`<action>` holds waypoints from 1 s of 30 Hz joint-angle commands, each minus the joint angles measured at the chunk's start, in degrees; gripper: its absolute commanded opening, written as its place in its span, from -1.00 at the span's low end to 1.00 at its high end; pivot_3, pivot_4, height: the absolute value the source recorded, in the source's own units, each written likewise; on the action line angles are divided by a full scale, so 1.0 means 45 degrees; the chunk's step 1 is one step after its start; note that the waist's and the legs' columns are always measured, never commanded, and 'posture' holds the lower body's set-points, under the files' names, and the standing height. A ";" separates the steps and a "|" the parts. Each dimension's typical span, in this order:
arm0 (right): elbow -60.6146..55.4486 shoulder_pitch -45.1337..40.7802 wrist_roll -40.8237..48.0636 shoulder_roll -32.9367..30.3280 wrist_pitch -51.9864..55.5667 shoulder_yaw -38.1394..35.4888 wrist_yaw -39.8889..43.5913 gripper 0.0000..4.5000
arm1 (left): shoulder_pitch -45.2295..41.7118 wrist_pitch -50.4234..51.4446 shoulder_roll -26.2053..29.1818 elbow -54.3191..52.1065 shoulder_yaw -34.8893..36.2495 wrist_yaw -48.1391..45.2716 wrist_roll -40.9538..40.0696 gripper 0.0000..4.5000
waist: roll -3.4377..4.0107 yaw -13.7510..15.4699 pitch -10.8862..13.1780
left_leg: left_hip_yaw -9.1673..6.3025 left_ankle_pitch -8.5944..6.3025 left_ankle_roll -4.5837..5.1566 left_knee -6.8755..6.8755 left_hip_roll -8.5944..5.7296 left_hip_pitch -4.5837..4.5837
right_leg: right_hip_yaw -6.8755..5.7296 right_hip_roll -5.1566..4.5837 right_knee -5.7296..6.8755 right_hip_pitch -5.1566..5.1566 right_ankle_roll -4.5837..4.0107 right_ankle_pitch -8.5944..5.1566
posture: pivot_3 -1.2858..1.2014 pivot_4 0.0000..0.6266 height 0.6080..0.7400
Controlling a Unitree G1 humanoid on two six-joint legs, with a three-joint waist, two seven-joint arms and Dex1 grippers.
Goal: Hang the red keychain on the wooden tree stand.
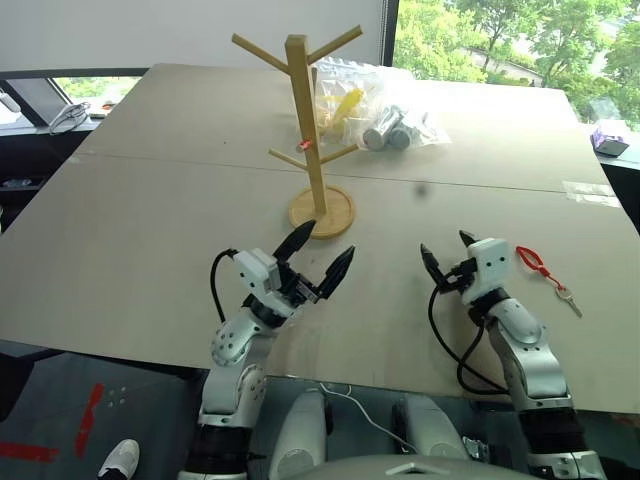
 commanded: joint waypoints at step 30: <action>-0.0343 0.2421 0.4473 -0.5770 0.4077 -0.5725 0.4392 0.98 | -0.0794 0.0750 0.0344 0.0406 -0.1328 -0.5108 -0.2267 1.00 | 0.0011 -0.0098 0.0001 | 0.0031 -0.0001 0.0004 0.0005 0.0007 0.0023 | 0.0042 0.0020 -0.0012 0.0017 0.0005 -0.0007 | 0.03 -0.52 1.00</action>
